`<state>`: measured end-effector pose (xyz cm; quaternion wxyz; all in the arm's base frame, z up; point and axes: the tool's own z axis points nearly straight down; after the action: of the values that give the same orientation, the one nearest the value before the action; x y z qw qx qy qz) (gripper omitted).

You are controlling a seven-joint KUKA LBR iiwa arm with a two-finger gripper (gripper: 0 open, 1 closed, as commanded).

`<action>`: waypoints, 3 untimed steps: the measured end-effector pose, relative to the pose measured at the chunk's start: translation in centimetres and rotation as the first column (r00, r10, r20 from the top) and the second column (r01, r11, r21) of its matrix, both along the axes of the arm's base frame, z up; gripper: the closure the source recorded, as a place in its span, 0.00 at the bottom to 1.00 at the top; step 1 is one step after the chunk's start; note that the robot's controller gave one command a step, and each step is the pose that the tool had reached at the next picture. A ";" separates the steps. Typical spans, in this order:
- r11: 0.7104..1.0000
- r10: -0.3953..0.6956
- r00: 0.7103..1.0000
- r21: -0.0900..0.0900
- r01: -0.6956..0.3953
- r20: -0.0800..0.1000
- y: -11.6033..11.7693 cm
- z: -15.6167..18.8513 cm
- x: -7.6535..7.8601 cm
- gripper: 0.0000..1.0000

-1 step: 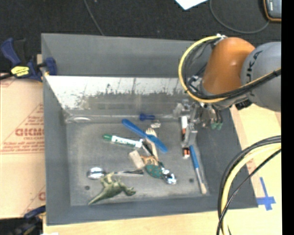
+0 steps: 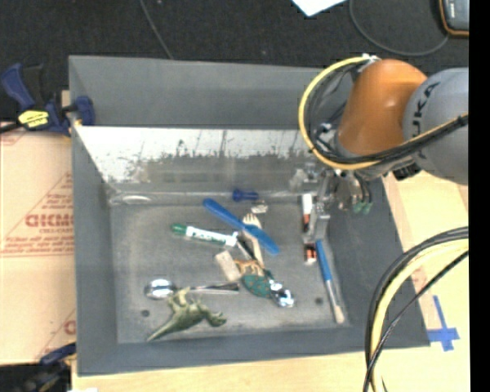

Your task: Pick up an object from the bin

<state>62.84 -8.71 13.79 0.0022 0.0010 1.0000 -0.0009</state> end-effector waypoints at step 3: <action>0.966 -0.257 0.966 -0.001 0.257 -0.001 6.8 -6.6 1.8 0.00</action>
Offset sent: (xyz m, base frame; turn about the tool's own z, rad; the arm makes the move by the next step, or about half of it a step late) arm 0.0193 0.0704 -0.0679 0.2414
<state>64.66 -1.95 7.15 0.0017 0.1307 0.9914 -0.0016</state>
